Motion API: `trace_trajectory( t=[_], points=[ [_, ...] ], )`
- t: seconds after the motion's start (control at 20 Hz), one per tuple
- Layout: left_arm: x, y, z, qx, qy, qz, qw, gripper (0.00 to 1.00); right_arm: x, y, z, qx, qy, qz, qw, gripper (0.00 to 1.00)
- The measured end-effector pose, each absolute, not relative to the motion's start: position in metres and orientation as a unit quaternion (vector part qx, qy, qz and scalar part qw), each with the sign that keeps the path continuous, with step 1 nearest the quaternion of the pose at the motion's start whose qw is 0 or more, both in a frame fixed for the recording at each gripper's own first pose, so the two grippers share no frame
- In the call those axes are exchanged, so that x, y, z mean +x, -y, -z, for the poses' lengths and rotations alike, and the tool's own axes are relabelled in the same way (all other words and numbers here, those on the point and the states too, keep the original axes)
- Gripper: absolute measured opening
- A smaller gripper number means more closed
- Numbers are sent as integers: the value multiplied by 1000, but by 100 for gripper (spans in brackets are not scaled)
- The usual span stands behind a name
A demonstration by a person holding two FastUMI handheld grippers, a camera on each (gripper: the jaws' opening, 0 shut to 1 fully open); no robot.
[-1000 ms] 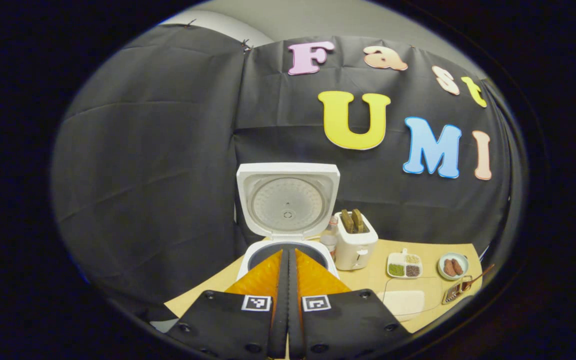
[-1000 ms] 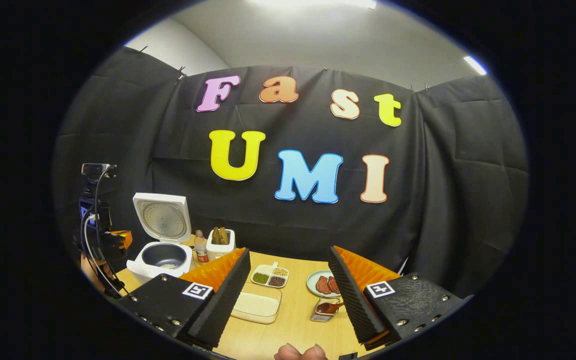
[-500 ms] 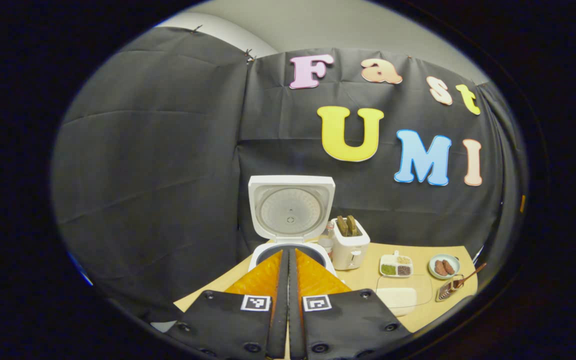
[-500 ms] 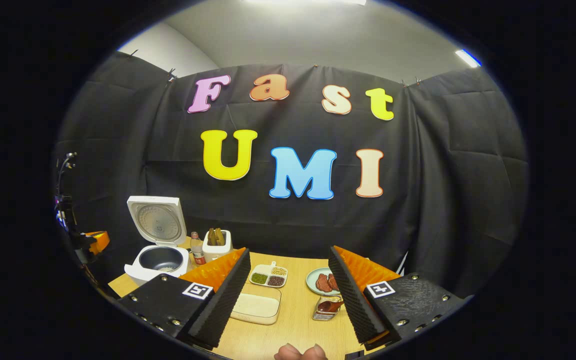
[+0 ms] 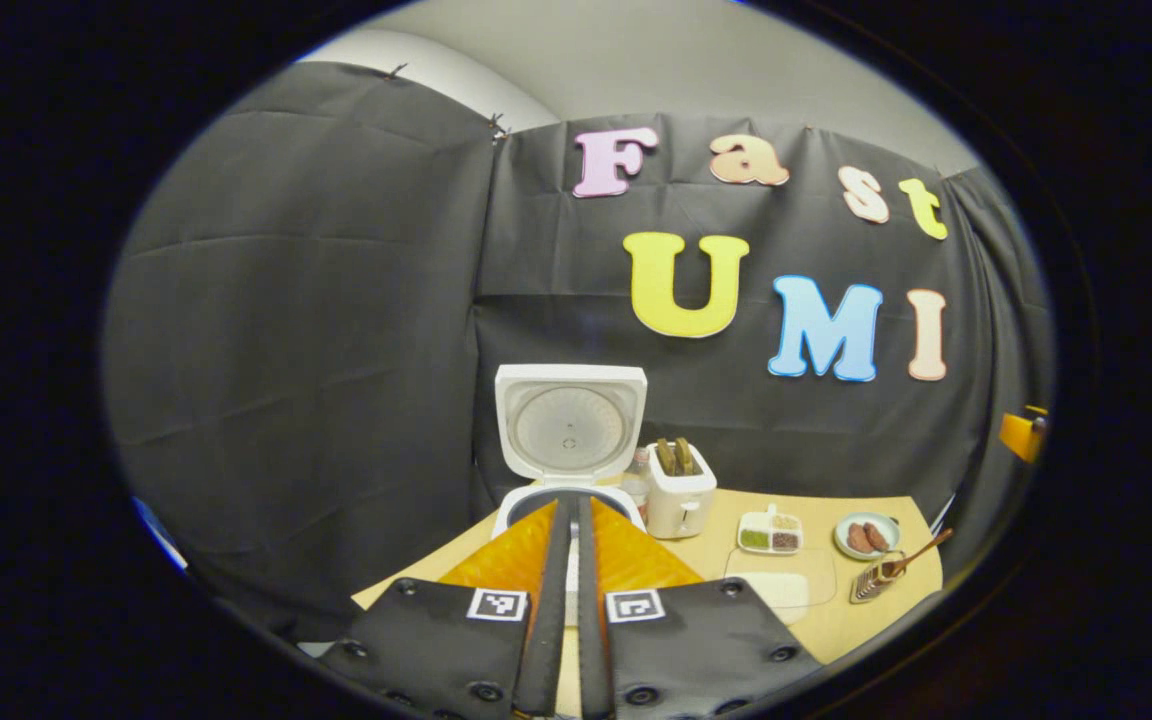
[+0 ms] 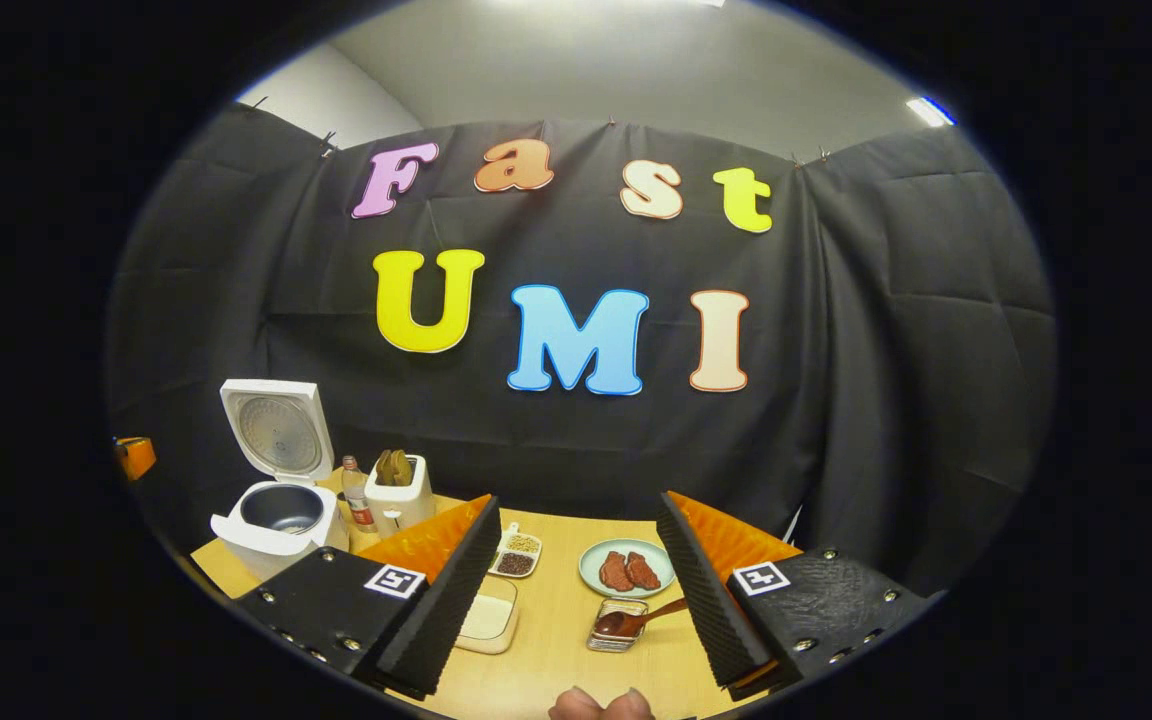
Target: Close the left gripper, press the button to open the rice cooker; take a wooden spoon from the chopstick holder with the right hand, scoop a spoonful of rice and pour it into the rice cooker, then put the wooden spoon back into the chopstick holder.
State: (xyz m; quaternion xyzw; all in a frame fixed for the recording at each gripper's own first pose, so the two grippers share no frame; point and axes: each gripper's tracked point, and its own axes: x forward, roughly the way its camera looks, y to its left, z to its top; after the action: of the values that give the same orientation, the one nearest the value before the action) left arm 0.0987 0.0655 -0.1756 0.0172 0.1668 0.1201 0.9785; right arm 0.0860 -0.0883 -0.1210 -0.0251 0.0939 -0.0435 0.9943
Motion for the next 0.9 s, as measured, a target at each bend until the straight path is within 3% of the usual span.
trace_trajectory(
  t=[0.2, 0.3, 0.5, 0.9],
  points=[
    [83, -29, 171, 29, -159, -115, 980, 31, 102, 141, 143, -18, -95, 55, 994, 96],
    [77, -11, 162, 48, -147, -115, 981, 50, 110, 169, 157, -5, -102, 65, 993, 96],
    [63, 28, 155, 69, -132, -116, 982, 73, 123, 221, 191, 25, -115, 85, 989, 96],
    [39, 72, 175, 77, -153, -101, 980, 88, 151, 271, 310, 83, -167, 100, 977, 97]
  ],
)
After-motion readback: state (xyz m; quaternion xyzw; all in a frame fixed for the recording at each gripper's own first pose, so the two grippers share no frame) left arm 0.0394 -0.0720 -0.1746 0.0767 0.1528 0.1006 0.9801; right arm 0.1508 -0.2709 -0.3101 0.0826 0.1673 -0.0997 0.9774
